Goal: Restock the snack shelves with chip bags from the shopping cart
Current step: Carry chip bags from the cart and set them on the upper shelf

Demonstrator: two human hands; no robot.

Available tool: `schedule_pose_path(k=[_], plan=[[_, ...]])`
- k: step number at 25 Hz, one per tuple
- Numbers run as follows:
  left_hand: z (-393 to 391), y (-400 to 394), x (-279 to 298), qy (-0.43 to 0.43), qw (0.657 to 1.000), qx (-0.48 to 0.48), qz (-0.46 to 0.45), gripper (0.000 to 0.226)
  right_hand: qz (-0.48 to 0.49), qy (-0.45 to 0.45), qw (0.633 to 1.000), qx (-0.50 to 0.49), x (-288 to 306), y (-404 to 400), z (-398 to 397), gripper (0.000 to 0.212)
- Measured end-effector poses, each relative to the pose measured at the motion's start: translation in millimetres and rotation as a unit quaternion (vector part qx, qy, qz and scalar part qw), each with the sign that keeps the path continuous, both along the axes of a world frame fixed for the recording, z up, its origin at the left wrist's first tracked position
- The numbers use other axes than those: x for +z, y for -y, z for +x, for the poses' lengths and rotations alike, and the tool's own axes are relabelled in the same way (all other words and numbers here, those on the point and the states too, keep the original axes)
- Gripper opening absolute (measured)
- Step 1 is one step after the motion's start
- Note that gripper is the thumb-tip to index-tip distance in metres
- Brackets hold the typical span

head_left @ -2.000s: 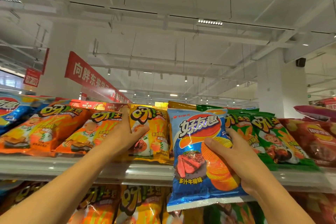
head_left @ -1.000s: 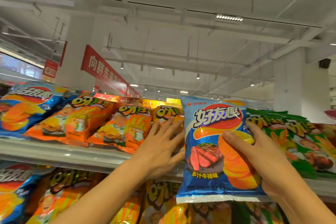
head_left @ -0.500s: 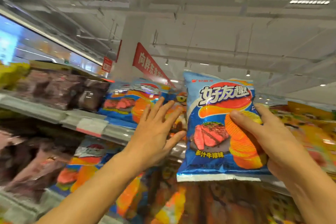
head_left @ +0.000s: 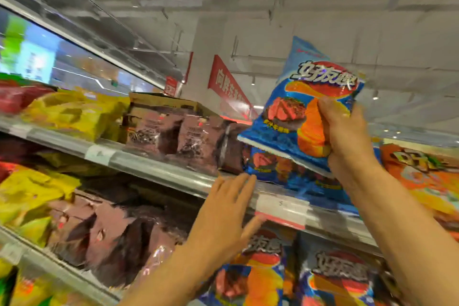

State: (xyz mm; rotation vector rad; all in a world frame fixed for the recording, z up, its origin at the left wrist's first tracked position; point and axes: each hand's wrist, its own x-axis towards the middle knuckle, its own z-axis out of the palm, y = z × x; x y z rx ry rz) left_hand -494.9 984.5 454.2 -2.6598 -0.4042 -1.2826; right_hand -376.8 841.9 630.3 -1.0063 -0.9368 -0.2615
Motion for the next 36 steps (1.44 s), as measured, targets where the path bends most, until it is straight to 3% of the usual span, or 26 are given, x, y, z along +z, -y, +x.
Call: schedule_pose_path(k=[3, 7, 11, 14, 18, 20, 22, 23, 25, 27, 30, 31, 35, 36], plan=[[8, 1, -5, 0.039, 0.999, 0.005, -0.007, 0.076, -0.053, 0.010, 0.995, -0.083, 1, -43, 1, 0.054], [11, -6, -12, 0.045, 0.999, -0.007, -0.019, 0.075, -0.167, -0.058, 0.983, -0.056, -29, -67, 11, 0.050], [18, -13, -17, 0.087, 0.993, -0.066, -0.040, 0.074, -0.215, -0.099, 0.970, -0.057, -41, -68, 23, 0.047], [19, -14, 5, 0.119, 0.988, -0.089, -0.047, 0.071, -0.255, -0.091, 0.960, -0.073, -41, -65, 25, 0.046], [33, 0, 45, 0.071, 0.992, -0.101, 0.001, 0.077, -0.295, -0.098, 0.948, -0.067, -38, -57, 20, 0.047], [42, 8, 50, 0.029, 0.994, -0.108, 0.014, 0.083, -0.317, -0.039, 0.938, -0.133, -26, -48, 18, 0.053], [50, 9, 44, 0.005, 0.995, -0.098, 0.021, 0.085, -0.325, 0.056, 0.911, -0.245, -8, -43, 21, 0.077], [52, 8, 41, 0.001, 0.995, -0.093, 0.025, 0.085, -0.328, 0.083, 0.903, -0.264, 0, -44, 23, 0.082], [55, 4, 37, 0.000, 0.995, -0.096, 0.022, 0.081, -0.352, 0.119, 0.898, -0.234, 12, -51, 25, 0.072], [56, 2, 35, 0.008, 0.994, -0.110, 0.014, 0.077, -0.451, 0.138, 0.853, -0.222, 15, -61, 31, 0.061], [56, 0, 36, 0.010, 0.992, -0.121, 0.025, 0.074, -0.600, 0.247, 0.689, -0.324, 12, -78, 45, 0.065], [55, -1, 36, 0.011, 0.992, -0.121, 0.031, 0.074, -0.609, 0.268, 0.660, -0.348, 12, -82, 48, 0.067], [51, -2, 36, 0.017, 0.990, -0.136, 0.033, 0.072, -0.558, 0.324, 0.688, -0.332, 15, -93, 55, 0.077], [51, -2, 36, 0.016, 0.990, -0.138, 0.031, 0.072, -0.567, 0.338, 0.680, -0.319, 13, -96, 56, 0.079]])
